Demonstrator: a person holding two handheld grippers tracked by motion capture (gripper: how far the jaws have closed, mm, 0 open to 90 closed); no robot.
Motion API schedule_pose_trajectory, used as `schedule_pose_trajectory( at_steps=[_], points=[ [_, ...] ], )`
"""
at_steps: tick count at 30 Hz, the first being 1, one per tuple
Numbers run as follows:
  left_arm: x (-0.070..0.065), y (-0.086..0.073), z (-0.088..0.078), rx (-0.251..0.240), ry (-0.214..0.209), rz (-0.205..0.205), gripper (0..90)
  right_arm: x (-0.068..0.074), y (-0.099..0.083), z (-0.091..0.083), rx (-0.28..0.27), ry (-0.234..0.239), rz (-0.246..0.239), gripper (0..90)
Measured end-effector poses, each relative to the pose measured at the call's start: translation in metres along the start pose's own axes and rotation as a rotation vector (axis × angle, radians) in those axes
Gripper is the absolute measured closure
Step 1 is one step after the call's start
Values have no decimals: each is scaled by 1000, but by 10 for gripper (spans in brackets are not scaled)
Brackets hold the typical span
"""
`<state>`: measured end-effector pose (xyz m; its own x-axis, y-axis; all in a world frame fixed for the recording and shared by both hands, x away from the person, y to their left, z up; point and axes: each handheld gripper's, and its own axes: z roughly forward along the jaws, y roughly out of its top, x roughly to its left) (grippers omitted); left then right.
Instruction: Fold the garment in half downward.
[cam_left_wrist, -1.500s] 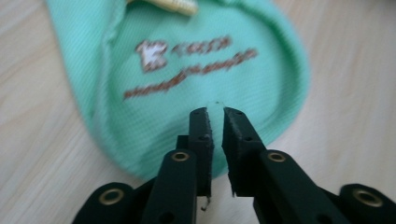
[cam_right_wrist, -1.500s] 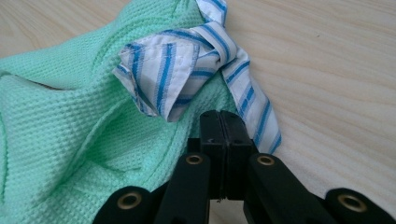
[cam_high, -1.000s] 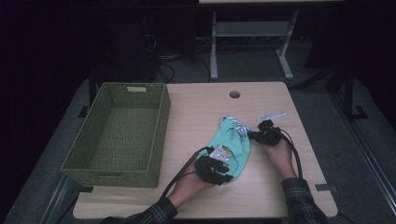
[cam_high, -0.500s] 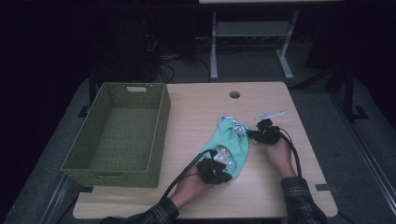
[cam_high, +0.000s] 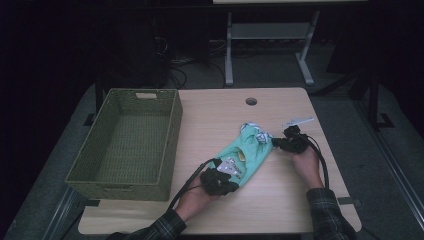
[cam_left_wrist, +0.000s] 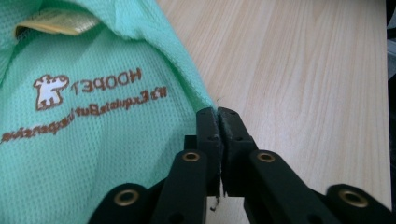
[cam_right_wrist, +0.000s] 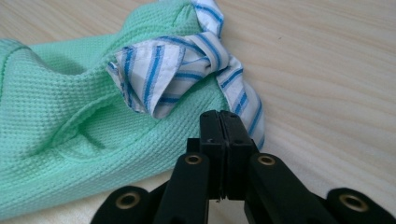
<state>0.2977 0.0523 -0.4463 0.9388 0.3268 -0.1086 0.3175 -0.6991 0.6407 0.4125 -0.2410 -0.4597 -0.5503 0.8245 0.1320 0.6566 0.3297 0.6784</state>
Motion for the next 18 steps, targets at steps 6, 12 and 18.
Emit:
schedule_pose_trajectory(
  at_steps=[6, 12, 18],
  points=[
    [3, 2, -10, -46, 33, -8, 736, 3, -2, -8, -26, 13, 10, 758],
    [29, 3, -29, -84, 83, -72, 890, 14, -9, -24, -49, 32, 1, 896],
    [49, 5, -34, -71, 141, -111, 896, 29, -16, -32, -60, 61, -22, 899]
  ],
)
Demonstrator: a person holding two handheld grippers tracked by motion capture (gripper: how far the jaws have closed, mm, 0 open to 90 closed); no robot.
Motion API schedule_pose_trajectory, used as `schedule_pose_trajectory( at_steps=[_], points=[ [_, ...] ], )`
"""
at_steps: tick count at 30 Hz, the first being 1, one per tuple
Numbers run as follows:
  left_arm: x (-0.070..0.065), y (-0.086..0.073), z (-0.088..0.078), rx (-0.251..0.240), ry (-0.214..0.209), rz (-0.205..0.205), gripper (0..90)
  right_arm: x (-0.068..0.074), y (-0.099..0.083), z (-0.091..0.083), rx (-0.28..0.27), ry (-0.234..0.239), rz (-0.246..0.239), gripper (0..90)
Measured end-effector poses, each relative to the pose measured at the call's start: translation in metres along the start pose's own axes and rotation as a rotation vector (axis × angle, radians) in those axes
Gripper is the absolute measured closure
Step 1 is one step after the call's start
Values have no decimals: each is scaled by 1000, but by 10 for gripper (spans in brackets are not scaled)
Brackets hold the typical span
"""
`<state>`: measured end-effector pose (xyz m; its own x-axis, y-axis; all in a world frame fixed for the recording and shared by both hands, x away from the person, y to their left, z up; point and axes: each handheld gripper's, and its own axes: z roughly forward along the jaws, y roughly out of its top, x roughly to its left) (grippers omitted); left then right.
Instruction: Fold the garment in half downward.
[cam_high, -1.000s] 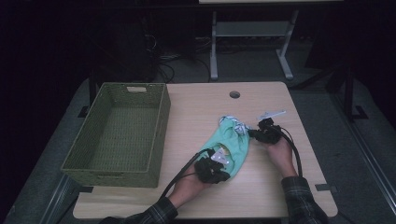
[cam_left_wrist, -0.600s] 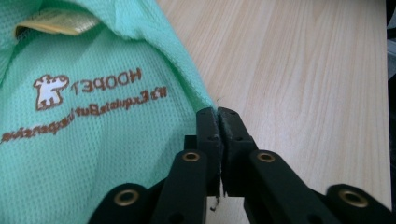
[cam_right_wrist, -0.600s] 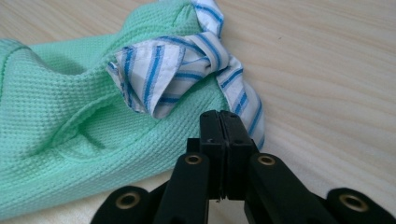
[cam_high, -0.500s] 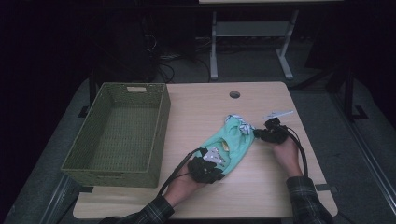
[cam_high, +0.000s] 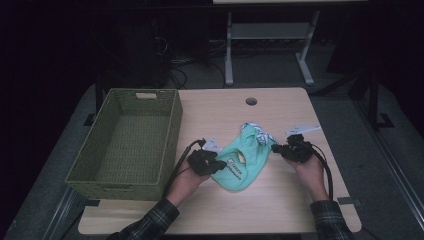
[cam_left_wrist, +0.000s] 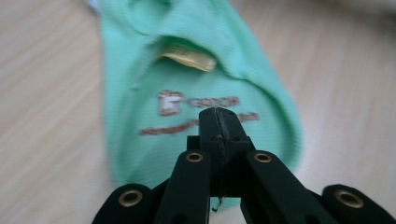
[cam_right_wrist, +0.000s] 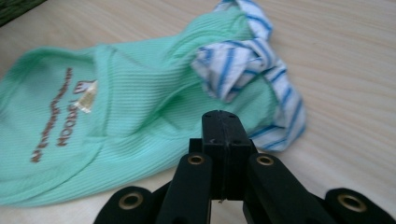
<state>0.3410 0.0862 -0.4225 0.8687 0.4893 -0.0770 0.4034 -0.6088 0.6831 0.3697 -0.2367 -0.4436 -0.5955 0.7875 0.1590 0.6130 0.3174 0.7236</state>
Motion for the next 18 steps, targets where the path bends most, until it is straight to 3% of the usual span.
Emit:
schedule_pose_trajectory(
  at_steps=[10, 18],
  points=[
    [35, 15, 11, 1, 72, -57, 896, 31, -10, -3, -2, 40, -42, 899],
    [50, 33, 33, 14, 89, -45, 896, 54, -19, 2, 5, 84, -50, 899]
  ],
)
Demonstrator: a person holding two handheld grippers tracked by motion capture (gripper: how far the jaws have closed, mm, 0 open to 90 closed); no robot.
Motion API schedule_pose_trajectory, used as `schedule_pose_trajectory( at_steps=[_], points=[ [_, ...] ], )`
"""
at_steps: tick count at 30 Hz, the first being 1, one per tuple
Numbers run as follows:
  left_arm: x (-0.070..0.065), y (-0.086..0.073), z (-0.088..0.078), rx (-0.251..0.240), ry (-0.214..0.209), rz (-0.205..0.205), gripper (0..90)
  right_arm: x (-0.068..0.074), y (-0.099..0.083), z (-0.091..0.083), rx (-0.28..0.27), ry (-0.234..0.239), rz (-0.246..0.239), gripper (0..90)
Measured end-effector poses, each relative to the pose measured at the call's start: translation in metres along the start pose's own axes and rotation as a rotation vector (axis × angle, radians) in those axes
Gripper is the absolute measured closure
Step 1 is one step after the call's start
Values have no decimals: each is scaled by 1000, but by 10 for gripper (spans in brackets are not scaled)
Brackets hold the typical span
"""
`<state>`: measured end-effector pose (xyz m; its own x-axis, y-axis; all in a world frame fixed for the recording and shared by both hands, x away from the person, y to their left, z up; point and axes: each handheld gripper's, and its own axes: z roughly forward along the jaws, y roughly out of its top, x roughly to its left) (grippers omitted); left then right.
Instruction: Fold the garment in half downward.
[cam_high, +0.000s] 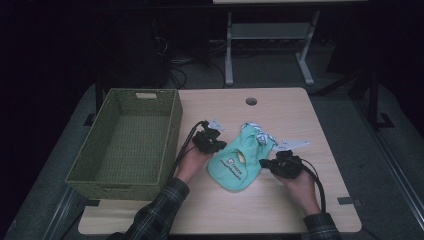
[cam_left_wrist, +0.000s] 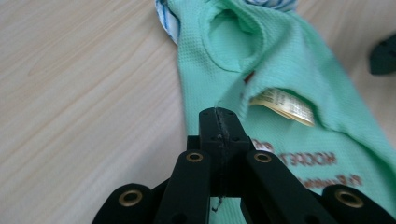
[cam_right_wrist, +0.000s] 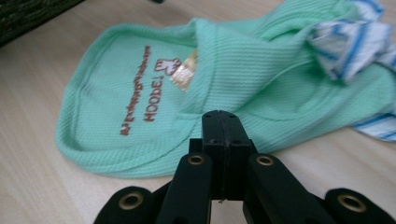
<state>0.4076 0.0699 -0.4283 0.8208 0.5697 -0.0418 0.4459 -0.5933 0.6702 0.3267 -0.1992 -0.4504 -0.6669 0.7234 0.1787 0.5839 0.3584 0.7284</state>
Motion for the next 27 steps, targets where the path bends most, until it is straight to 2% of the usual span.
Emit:
schedule_pose_trajectory(
  at_steps=[1, 5, 8, 10, 14, 20, 27],
  points=[
    [2, 2, 3, 14, 2, 17, 897, 1, -1, 1, 4, 0, -11, 899],
    [4, 5, 12, 23, -12, 17, 896, 7, -3, 7, 24, 17, -13, 899],
    [4, 6, 25, 34, -24, 23, 896, 12, -3, 13, 35, 29, -19, 899],
    [3, 6, 32, 59, -30, 45, 897, 14, -3, 16, 43, 31, -33, 899],
    [2, 4, 39, 79, -30, 45, 897, 16, -4, 20, 61, 35, -37, 899],
    [1, 1, 40, 92, -31, 50, 897, 15, -6, 25, 99, 31, -47, 899],
    [-4, -3, 37, 98, -28, 53, 897, 13, -6, 23, 108, 27, -51, 899]
  ],
)
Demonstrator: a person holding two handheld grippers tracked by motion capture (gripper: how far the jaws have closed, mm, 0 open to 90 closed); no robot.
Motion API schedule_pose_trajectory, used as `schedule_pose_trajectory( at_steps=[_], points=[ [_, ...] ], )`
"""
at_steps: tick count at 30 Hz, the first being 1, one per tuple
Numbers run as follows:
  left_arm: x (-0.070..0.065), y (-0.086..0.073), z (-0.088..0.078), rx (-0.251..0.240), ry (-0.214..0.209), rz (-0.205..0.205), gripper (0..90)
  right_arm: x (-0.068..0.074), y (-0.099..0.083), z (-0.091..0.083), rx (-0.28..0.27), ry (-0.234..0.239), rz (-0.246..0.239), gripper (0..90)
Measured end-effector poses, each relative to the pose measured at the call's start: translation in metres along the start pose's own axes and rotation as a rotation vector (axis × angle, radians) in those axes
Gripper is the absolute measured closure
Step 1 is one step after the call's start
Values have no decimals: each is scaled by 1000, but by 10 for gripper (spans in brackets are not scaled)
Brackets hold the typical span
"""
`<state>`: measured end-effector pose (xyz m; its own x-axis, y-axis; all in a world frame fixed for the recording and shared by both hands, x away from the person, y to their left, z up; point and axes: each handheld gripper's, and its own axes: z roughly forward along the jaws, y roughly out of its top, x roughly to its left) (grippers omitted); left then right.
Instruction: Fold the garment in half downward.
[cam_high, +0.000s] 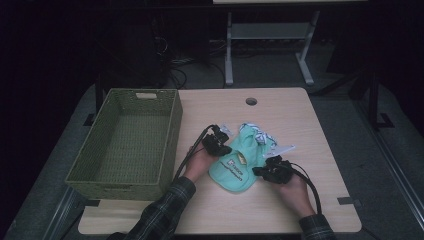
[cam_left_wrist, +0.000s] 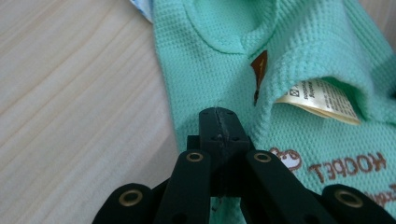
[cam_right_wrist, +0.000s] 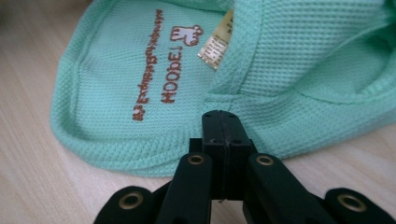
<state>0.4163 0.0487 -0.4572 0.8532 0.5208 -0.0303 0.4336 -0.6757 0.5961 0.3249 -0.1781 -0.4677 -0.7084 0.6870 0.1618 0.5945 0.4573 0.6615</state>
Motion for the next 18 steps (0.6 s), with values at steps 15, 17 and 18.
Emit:
schedule_pose_trajectory(
  at_steps=[15, 17, 18],
  points=[
    [-16, -17, -12, 1, -43, 2, 898, -13, -10, -12, -6, -42, 19, 899],
    [-21, -20, -14, 5, -49, 3, 898, -15, -11, -14, -2, -48, 19, 899],
    [-24, -21, -15, 6, -48, 6, 898, -15, -11, -14, -3, -50, 20, 900]
  ],
)
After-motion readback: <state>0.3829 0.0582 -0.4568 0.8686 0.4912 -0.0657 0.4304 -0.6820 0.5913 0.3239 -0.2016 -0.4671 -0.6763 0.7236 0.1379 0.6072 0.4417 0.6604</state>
